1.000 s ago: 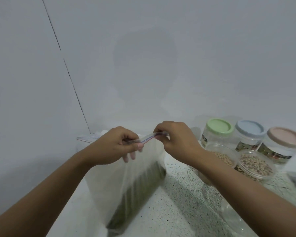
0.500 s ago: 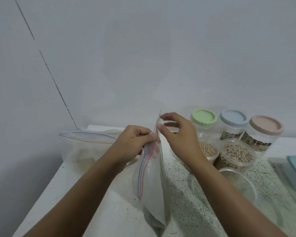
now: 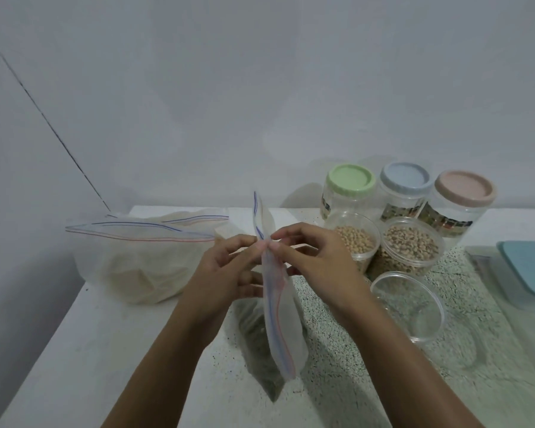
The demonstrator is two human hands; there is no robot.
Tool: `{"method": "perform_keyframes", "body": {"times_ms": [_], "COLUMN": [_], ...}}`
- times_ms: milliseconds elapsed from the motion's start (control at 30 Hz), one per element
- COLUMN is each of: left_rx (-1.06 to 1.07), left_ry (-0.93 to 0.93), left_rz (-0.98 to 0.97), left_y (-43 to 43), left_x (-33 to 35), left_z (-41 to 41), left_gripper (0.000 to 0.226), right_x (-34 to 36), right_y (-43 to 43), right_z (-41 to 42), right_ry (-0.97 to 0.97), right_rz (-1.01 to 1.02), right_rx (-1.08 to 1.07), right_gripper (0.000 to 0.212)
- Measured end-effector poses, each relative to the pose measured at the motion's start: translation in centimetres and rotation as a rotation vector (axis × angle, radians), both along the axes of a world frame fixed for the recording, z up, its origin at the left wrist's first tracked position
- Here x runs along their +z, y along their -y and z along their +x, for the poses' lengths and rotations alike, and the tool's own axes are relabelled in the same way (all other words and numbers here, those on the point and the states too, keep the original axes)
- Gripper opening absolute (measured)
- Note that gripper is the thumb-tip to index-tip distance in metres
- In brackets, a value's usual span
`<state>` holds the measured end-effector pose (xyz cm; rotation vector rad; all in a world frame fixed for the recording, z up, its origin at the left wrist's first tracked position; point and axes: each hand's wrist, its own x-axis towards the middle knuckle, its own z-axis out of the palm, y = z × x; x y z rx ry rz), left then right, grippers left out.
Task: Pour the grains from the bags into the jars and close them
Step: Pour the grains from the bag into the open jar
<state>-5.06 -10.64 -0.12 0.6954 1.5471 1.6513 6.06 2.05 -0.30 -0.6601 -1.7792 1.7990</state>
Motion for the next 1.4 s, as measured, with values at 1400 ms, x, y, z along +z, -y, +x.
{"method": "perform_keyframes", "body": {"times_ms": [1400], "left_rx": [0.096], "left_ry": [-0.626], "left_rz": [0.04], "left_y": [5.4], "left_x": [2.2], "left_z": [-3.5], "left_gripper": [0.009], "right_x": [2.4], "right_y": [-3.2], "right_z": [1.3], "right_ry": [0.301], "right_rz": [0.646], "right_rx": [0.011], "right_gripper": [0.009]}}
